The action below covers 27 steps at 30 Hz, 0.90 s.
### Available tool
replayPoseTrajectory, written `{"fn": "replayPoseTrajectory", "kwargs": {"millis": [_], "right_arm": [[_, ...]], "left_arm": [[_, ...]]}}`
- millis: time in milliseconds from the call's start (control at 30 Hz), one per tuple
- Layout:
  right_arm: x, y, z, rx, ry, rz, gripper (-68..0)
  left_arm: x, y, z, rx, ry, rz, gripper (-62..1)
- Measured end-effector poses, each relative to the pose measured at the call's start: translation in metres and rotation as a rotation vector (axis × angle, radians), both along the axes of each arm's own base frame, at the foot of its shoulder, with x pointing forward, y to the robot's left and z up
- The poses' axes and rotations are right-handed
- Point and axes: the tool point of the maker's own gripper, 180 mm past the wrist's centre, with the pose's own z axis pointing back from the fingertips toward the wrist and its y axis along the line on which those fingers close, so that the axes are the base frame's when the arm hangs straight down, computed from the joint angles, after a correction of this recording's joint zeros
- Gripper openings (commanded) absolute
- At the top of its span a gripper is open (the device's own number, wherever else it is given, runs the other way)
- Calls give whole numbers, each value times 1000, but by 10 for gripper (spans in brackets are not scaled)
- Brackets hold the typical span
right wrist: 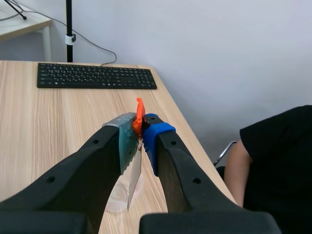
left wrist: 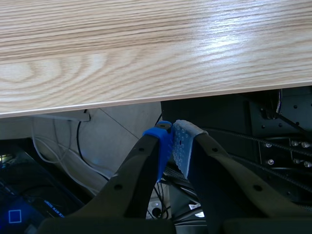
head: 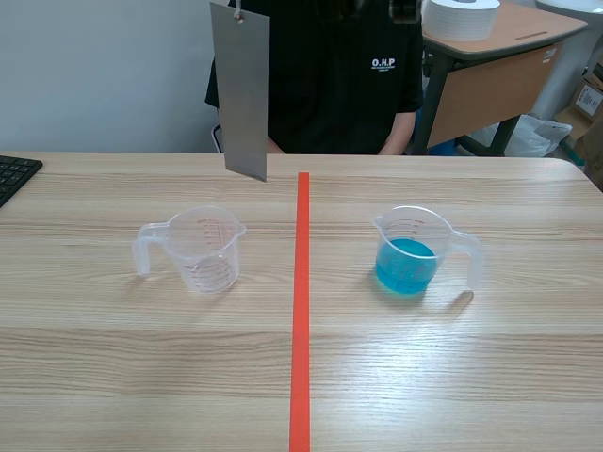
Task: Do the redox reaction experiment.
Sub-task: 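Put the plate into the left beaker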
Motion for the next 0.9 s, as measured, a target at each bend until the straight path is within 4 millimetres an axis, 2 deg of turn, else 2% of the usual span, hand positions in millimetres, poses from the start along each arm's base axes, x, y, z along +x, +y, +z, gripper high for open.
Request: {"fn": "replayPoseTrajectory", "kwargs": {"millis": [433,900], "right_arm": [[1,51,-7,-16,33,116,-658],[15,77,-24,-29,59,130,-658]], "left_arm": [[0,0,0,0,0,0,-562],[0,0,0,0,0,0,-562]]}}
